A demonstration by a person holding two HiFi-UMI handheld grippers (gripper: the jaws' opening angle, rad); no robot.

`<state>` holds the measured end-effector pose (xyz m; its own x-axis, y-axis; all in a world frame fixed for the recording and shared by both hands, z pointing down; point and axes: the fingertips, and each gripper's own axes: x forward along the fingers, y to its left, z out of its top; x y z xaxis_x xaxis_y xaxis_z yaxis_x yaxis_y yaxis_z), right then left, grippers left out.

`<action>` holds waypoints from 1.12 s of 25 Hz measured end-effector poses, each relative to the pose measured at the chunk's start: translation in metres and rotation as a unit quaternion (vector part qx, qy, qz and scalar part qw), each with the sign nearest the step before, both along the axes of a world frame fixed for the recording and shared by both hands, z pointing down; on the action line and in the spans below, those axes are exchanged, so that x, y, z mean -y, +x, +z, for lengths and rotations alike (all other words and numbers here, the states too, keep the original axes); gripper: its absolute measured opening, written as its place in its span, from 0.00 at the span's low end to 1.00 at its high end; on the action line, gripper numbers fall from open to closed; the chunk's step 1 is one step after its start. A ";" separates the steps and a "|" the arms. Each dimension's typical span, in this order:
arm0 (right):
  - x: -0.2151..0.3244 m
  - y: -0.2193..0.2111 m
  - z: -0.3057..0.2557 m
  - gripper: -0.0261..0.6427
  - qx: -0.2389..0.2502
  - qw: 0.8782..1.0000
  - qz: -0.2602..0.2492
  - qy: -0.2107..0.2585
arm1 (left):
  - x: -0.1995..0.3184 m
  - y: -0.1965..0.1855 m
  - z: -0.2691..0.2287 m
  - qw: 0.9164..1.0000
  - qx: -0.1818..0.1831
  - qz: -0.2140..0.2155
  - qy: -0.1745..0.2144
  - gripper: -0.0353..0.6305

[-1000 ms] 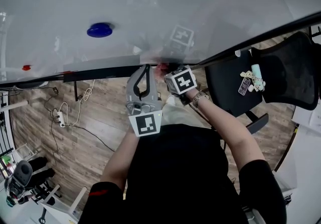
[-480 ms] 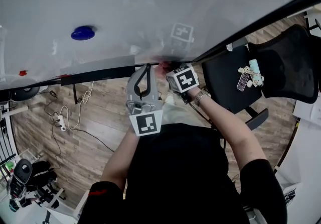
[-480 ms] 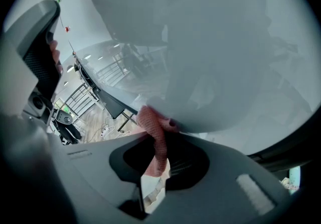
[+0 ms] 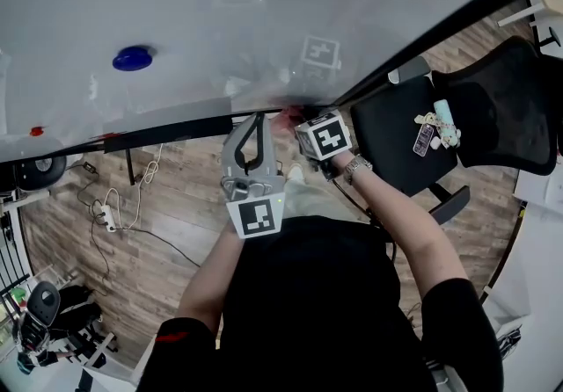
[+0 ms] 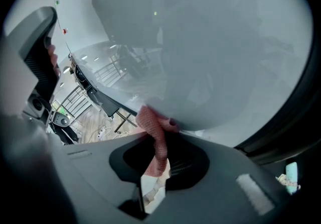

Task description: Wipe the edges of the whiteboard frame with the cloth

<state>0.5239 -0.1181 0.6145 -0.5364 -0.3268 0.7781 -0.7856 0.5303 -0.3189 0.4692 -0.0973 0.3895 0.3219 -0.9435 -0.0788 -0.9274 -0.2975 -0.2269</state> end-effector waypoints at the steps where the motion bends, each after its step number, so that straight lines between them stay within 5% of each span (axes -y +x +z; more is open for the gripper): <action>1: 0.000 0.002 0.000 0.13 0.000 1.000 0.001 0.001 | 0.000 0.001 0.000 1.000 0.000 0.001 0.001 0.05; 28: 0.002 0.038 0.002 0.13 -0.022 0.999 0.030 0.011 | -0.015 0.005 -0.001 1.000 0.004 0.004 0.006 0.05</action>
<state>0.5621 -0.1199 0.6166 -0.4802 -0.3744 0.7933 -0.8296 0.4877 -0.2720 0.4739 -0.0828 0.3887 0.3303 -0.9398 -0.0880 -0.9232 -0.3023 -0.2374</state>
